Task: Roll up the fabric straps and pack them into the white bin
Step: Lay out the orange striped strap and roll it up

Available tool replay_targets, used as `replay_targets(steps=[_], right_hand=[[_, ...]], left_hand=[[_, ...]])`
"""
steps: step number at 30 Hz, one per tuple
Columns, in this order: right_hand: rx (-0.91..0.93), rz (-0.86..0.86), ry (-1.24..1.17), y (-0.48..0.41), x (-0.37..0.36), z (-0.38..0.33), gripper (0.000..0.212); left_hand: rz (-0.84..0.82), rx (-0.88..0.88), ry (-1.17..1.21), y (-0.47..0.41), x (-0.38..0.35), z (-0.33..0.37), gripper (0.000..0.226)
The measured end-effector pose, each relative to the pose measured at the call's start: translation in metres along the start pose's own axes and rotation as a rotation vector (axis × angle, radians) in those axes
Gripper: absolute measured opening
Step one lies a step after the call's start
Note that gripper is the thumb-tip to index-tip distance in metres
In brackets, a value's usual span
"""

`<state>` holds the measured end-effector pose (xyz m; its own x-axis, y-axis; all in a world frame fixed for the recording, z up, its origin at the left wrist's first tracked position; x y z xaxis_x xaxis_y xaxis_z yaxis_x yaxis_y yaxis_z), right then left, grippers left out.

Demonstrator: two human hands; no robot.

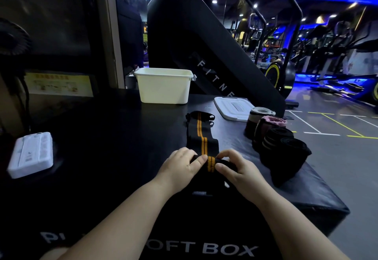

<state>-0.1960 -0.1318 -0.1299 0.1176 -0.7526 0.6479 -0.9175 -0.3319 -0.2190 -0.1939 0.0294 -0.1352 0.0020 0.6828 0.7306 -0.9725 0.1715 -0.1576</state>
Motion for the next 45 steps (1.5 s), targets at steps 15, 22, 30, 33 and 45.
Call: replay_targets(steps=[15, 22, 30, 33, 45], right_hand=[[-0.121, -0.02, 0.143, -0.007, 0.001, 0.003, 0.015], [-0.184, 0.017, 0.205, -0.02, 0.02, -0.004, 0.042], [-0.301, -0.083, -0.042, -0.067, 0.008, 0.009, 0.027], [-0.332, -0.15, -0.089, -0.079, -0.002, 0.013, 0.027], [-0.325, -0.134, -0.101, -0.102, -0.004, 0.03, 0.033]], left_hand=[[-0.055, -0.099, 0.152, 0.014, 0.008, 0.006, 0.015], [-0.061, -0.1, 0.121, 0.007, 0.008, 0.003, 0.01], [-0.061, -0.106, 0.113, 0.005, 0.001, 0.0, 0.008], [-0.061, -0.088, 0.123, 0.003, 0.0, -0.004, 0.02], [-0.06, -0.078, -0.04, -0.004, 0.009, 0.006, 0.034]])
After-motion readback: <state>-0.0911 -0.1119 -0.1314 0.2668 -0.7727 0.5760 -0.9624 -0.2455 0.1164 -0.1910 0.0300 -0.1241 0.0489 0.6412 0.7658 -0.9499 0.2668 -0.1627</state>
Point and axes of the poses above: each hand's wrist, its own y-axis away from the middle knuckle, its own x-axis out of the back of the hand, z = x × y, the point moved 10 cm from there along -y, towards the middle knuckle, and after that the axes turned 5 degrees about -z, right-handed, at the moved point
